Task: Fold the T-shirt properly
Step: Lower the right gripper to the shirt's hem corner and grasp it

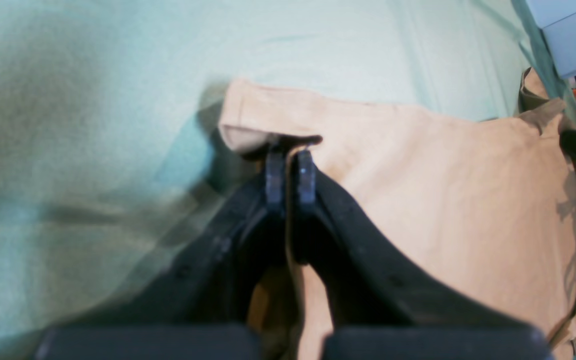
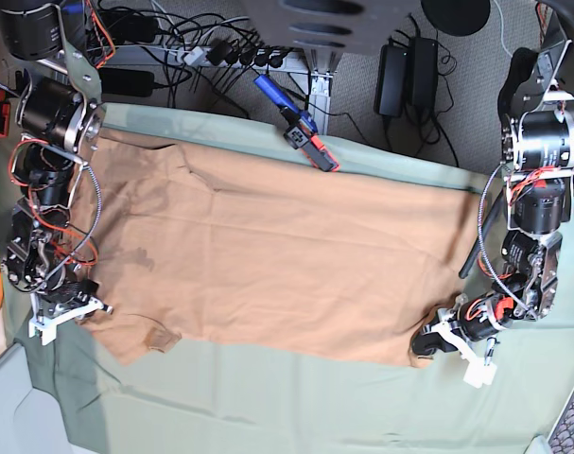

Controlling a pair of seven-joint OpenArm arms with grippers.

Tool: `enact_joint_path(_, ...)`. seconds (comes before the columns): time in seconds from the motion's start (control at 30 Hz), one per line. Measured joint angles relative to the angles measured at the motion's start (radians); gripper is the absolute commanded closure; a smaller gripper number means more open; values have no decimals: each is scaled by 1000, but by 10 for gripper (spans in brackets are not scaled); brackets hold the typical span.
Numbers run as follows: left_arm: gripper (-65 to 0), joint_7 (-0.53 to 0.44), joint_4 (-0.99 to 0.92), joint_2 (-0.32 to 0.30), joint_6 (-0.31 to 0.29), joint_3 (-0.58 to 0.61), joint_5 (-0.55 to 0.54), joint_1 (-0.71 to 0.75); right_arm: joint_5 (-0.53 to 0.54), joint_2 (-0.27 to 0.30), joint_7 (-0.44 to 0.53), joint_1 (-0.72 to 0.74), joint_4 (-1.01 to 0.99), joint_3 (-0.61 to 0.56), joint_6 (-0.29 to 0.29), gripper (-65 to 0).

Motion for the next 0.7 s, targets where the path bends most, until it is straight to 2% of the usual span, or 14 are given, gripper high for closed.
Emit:
enact_joint_path(0.17, 0, 0, 0, 0, 0, 0, -4, 0, -1, 5, 49, 0, 0, 0, 0, 0)
enact_joint_path(0.37, 0, 6, 0, -17, 0, 0, -58, 0, -46, 5, 52, -2, 0, 0, 0, 0)
enact_joint_path(0.47, 0, 53, 0, -31, 0, 0, -108, 0, -48, 5, 48, -14, 12, 0, 2, 0)
enact_joint_path(0.57, 0, 107, 0, -39, 0, 0, -179, 6, -46, 5, 43, -68, 78, 0, 6, 0)
enact_joint_path(0.7, 0, 113, 0, -63, -2, 1, -246, 41, -41, 13, 38, -185, 226, -2, 7, 0)
